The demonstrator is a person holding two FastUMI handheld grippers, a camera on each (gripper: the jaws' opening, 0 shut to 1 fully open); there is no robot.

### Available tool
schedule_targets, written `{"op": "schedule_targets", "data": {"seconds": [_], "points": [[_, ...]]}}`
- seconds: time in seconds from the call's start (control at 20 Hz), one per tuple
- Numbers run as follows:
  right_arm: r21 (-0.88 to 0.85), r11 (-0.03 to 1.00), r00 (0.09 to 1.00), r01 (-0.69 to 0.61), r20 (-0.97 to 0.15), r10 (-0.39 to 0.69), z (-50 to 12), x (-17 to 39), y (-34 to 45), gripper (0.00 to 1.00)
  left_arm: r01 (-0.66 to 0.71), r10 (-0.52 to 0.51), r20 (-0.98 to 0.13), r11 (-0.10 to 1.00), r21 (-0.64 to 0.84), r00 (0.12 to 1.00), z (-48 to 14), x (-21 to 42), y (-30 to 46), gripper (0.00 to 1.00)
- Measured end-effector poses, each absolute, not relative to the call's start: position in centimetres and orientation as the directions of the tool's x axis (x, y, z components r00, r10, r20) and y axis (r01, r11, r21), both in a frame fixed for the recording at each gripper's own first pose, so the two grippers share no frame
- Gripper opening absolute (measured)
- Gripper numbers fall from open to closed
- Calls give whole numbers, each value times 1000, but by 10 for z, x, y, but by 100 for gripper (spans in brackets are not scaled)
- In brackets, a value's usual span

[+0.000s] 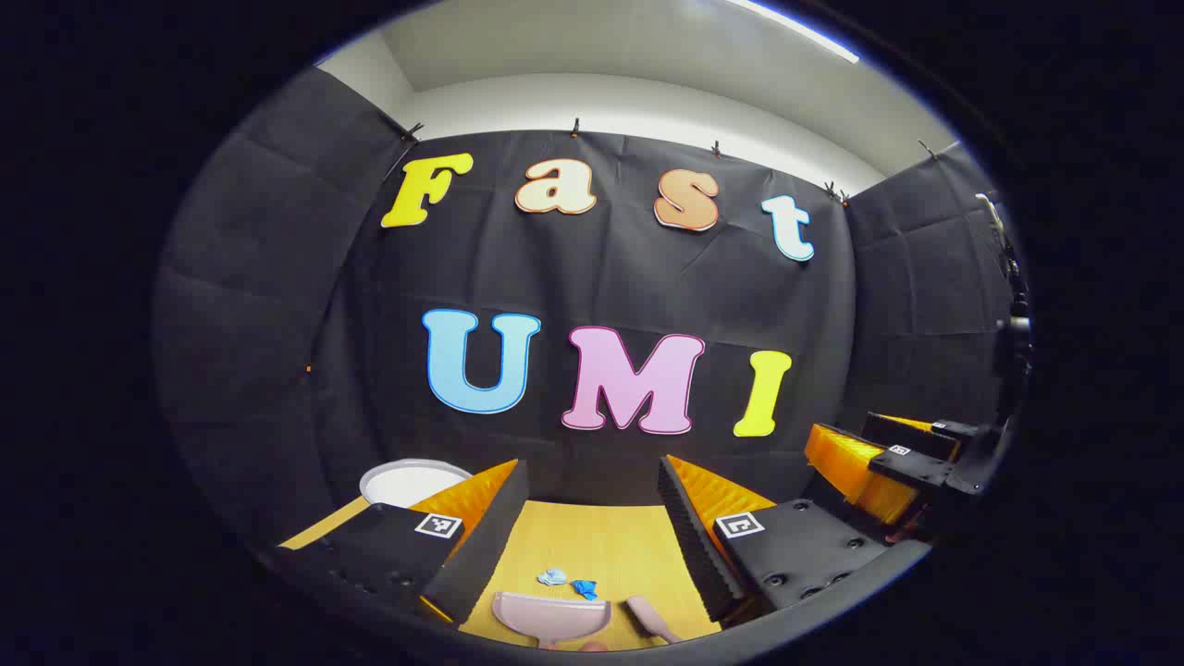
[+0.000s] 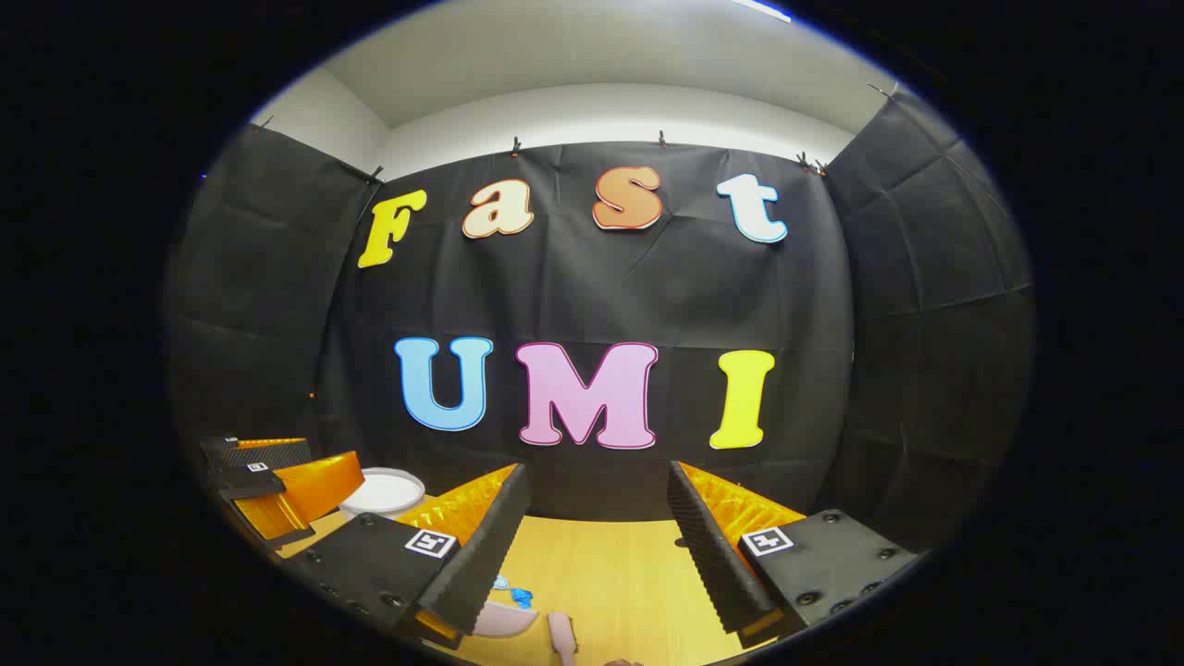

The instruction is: Pick up the small broom and dustpan from the desktop, sweep the trash into the dustpan with the broom, and then empty the trash into the garbage bin.

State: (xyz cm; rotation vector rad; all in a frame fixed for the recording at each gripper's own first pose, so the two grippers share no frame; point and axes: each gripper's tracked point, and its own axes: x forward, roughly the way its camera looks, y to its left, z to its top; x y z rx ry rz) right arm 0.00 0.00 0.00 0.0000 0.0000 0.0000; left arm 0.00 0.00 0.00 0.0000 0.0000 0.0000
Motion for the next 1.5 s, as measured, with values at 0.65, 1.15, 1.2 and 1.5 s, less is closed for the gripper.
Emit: {"op": "schedule_targets", "data": {"seconds": [0.65,1.15,1.2,1.5], "points": [[-30,999,1000,-20,24,20,13,-24,24,92,-11,4,112,998,60,994,31,-38,17,79],[-38,999,998,-38,50,40,24,-46,32,92,-8,-3,161,998,66,987,44,-68,16,84],[-40,998,998,-41,51,43,25,-47,32,92,-8,-2,161,998,64,987,45,-71,15,82],[-26,997,997,-67,38,68,21,-54,40,91,-8,4,100,999,34,995,30,-74,19,82]]}}
